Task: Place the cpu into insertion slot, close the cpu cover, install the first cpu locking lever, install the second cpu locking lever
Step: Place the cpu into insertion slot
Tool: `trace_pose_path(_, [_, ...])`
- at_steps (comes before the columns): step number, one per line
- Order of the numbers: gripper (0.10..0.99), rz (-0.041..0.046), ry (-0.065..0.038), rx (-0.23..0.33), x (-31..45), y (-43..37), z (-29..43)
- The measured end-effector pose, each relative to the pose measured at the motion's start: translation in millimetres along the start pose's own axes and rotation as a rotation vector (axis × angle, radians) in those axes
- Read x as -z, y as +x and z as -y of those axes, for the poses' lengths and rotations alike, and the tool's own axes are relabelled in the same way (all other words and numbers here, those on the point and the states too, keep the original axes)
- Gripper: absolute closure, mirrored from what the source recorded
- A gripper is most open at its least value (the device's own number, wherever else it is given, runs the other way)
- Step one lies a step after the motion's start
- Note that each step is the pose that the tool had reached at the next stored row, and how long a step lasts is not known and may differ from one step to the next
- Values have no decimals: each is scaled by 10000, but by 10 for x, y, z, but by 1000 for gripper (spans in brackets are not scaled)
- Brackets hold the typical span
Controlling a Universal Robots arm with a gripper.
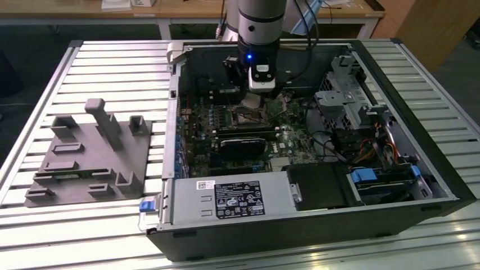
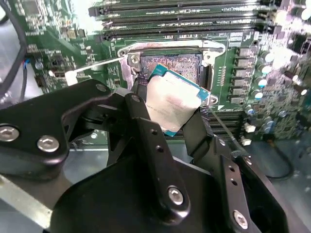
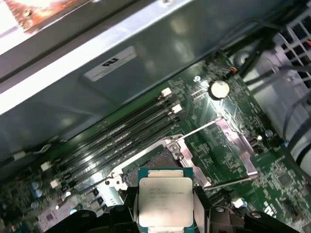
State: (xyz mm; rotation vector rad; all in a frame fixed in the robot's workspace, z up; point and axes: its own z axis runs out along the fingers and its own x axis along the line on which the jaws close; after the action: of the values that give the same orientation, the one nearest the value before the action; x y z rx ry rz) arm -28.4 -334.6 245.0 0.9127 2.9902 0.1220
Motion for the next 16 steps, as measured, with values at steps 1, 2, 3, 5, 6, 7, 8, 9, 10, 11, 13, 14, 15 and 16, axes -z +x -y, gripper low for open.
trace_pose_path(1, [549,13,-1,-166,-2,0,0])
trace_pose_path(2, [549,28,-2,-348,-4,0,0])
trace_pose_path(3, [549,40,-4,-513,-6,0,1])
trace_pose_path(5, [549,66,-8,-841,-10,0,1])
trace_pose_path(6, [549,79,-10,-1005,-12,0,1])
trace_pose_path(7, [549,91,-12,-1165,-13,0,1])
trace_pose_path(8, [549,104,-13,-1329,-15,0,1])
trace_pose_path(9, [549,117,-17,-1491,-18,0,1])
trace_pose_path(10, [549,131,-18,-1672,-21,0,2])
trace_pose_path(11, [549,148,-20,-1891,-24,0,2])
trace_pose_path(13, [549,176,-23,-2243,-29,0,2])
trace_pose_path(14, [549,189,-25,-2416,-31,0,2])
trace_pose_path(15, [549,203,-27,-2596,-34,0,3])
trace_pose_path(16, [549,218,-28,-2774,-36,0,3])
